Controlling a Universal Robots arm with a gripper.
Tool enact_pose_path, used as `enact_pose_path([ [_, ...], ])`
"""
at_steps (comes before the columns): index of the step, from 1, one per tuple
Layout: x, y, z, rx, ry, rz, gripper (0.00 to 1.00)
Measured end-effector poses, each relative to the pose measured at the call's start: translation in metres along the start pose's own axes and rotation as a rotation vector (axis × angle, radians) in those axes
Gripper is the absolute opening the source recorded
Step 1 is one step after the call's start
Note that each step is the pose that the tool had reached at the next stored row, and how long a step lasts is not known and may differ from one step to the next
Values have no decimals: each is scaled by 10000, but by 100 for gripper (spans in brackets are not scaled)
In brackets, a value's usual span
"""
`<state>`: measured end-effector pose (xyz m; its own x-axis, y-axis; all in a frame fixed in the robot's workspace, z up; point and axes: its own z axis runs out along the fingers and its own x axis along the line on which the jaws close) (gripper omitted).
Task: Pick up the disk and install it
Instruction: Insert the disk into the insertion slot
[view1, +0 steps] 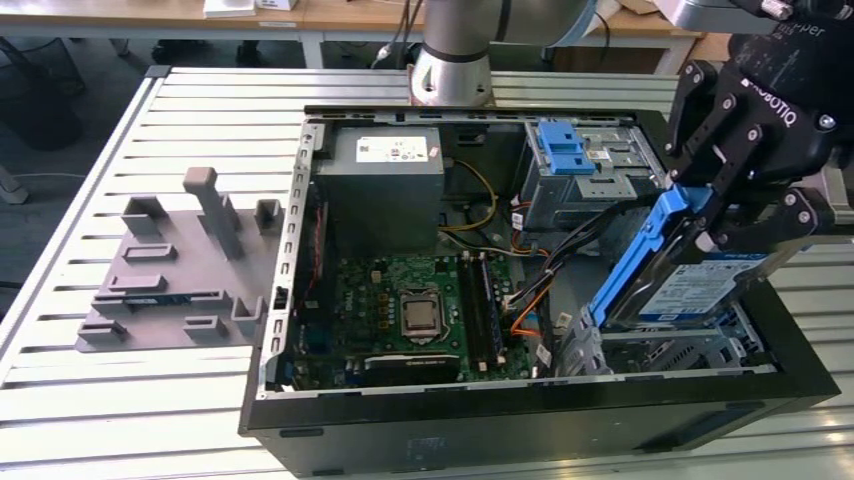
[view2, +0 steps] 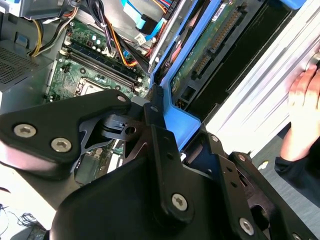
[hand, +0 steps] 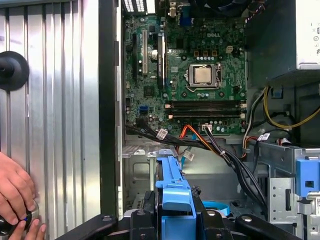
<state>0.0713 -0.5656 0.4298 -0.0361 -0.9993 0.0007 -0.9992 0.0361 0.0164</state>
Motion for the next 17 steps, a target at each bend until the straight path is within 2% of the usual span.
enact_pose_path([
  [11,1,-1,70,0,1,-1,36],
  [17,2,-2,132,0,1,0,36],
])
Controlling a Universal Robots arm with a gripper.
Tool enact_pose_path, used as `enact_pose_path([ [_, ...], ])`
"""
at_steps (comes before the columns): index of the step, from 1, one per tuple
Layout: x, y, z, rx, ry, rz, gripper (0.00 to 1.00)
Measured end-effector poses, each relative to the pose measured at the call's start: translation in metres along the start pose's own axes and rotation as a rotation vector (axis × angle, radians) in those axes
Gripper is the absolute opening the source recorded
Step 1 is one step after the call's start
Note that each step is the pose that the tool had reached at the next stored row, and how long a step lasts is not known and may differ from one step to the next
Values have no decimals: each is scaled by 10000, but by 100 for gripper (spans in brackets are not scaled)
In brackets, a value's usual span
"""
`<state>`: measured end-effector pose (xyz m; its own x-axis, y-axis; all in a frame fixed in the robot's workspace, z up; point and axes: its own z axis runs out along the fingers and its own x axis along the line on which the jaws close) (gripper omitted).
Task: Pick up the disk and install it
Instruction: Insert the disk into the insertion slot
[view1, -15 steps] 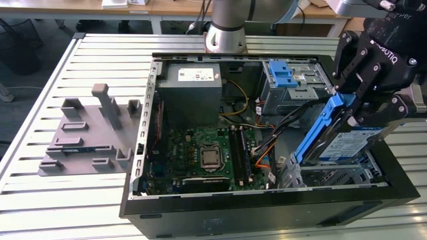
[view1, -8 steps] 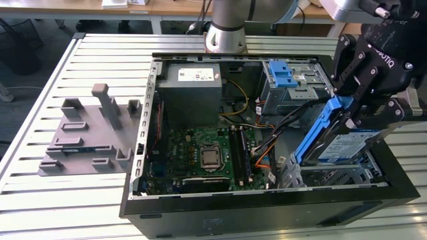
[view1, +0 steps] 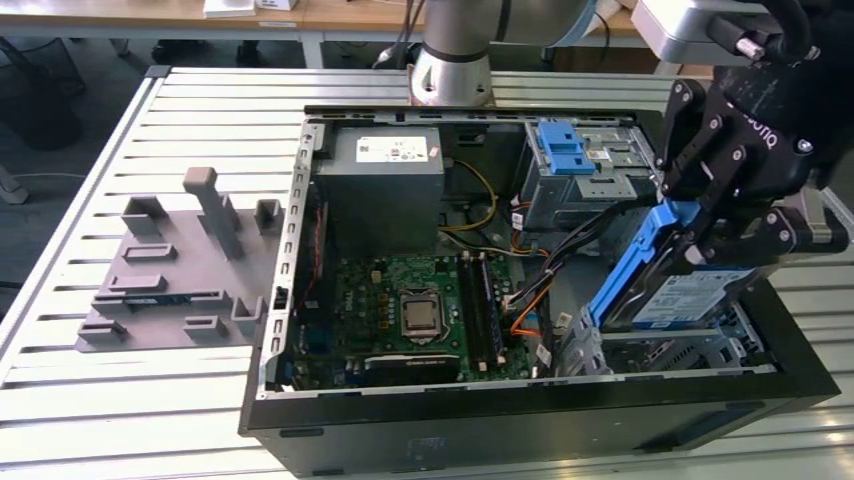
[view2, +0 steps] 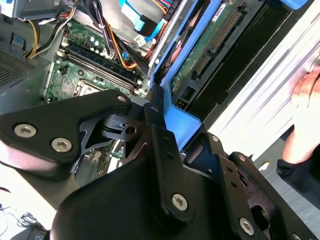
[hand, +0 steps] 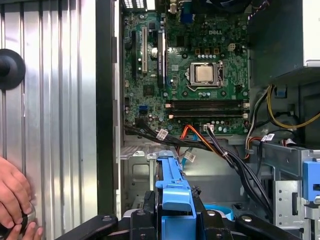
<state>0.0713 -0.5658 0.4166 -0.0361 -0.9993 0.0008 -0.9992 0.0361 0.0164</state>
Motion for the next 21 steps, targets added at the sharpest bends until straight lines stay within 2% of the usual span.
enact_pose_path([
  [21,3,-2,119,0,-1,0,36],
])
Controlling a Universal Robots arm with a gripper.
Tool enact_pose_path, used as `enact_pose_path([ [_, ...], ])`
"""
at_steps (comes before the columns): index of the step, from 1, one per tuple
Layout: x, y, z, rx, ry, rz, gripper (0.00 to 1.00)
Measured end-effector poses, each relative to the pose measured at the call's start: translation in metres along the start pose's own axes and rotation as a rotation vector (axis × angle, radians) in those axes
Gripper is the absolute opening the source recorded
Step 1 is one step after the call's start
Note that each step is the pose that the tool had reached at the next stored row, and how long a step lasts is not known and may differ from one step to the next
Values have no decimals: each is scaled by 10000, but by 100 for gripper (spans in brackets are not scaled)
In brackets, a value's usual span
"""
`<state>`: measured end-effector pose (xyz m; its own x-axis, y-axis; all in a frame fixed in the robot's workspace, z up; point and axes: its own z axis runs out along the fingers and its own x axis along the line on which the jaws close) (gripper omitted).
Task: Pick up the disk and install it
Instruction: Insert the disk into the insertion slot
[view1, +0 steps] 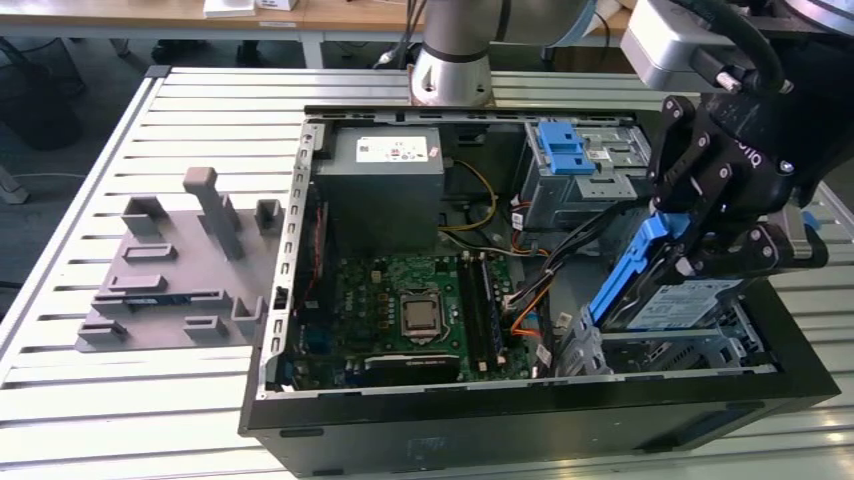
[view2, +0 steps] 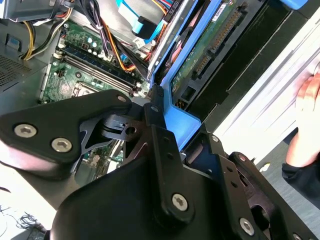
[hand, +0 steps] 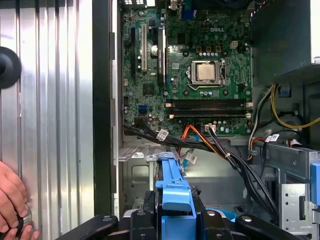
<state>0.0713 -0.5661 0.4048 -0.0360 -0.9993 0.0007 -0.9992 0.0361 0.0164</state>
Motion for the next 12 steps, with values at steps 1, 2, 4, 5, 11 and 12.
enact_pose_path([
  [1,0,0,6,0,0,0,36],
  [2,0,0,13,0,1,0,36],
  [4,0,-1,26,0,1,0,36],
  [5,0,-1,32,0,0,0,36],
  [11,0,-1,72,0,0,0,36],
  [12,0,-1,82,0,-1,0,36],
])
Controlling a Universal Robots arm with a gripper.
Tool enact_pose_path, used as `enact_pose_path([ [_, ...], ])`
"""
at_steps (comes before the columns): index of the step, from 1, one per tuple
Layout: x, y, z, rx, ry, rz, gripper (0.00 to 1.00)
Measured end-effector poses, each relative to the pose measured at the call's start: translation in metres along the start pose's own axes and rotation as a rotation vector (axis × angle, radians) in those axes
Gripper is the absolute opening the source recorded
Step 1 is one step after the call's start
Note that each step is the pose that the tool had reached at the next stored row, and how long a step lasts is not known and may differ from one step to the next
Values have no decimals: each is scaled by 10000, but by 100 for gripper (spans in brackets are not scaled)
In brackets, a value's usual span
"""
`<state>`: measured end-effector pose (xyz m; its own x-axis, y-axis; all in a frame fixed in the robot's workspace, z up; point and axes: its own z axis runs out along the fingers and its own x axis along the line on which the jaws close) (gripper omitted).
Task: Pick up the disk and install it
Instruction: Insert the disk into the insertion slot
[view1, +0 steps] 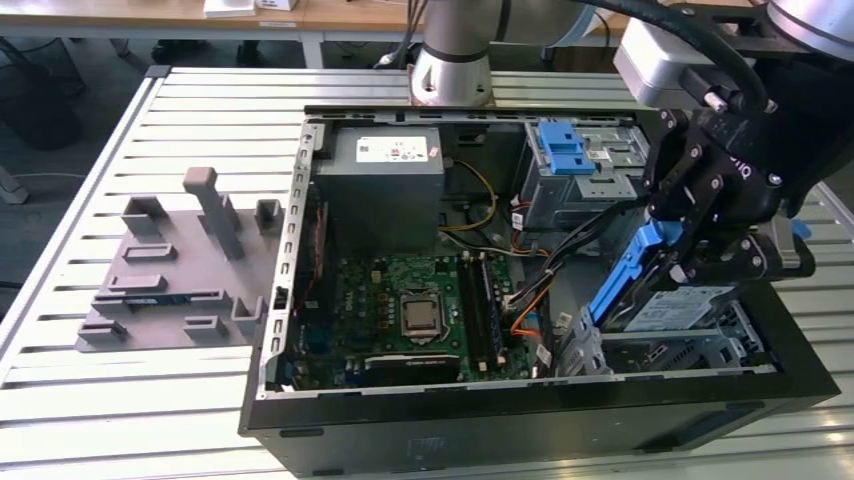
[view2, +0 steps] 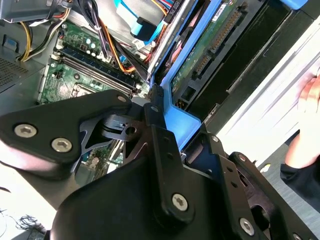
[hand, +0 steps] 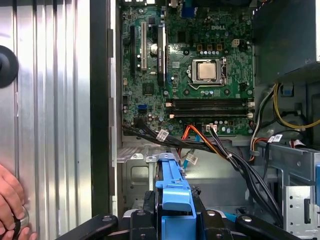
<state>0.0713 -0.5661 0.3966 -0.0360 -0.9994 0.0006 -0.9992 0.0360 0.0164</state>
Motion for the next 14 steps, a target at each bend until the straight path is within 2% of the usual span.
enact_pose_path([
  [14,0,-3,158,0,1,0,36],
])
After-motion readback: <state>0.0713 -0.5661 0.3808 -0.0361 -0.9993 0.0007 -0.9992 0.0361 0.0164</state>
